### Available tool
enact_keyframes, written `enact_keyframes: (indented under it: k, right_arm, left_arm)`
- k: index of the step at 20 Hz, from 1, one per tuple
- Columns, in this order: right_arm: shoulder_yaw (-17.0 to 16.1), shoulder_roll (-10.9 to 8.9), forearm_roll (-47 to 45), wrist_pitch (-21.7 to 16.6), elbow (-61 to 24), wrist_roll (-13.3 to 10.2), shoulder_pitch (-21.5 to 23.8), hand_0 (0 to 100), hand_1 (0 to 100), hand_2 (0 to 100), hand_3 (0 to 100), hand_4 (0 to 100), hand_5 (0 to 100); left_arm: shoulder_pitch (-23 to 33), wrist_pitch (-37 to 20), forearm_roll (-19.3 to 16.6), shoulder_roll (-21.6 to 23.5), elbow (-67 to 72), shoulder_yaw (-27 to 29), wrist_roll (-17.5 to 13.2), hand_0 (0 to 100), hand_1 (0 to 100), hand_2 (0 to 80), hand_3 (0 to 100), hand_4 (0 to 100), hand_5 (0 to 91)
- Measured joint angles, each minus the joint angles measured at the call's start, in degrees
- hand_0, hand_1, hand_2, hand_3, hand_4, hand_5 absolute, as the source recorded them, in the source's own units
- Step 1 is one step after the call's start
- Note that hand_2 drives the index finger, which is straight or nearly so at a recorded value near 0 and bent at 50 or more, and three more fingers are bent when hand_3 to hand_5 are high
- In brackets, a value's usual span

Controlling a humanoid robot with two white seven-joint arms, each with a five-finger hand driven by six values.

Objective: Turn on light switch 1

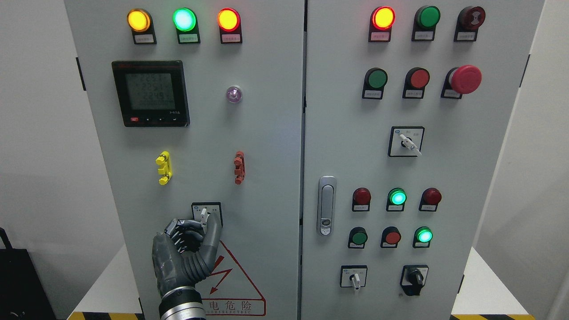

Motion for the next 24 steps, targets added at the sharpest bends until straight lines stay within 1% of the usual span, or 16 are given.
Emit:
enact_keyframes:
  k: [24]
  right_arm:
    - [0.0,0.00,0.0,0.0,0.0,0.0,0.0,0,0,0,0,0,0]
  left_arm:
    - [0.0,0.2,0.0,0.0,0.0,0.0,-0.1,41,61,62.5,87,84,68.4]
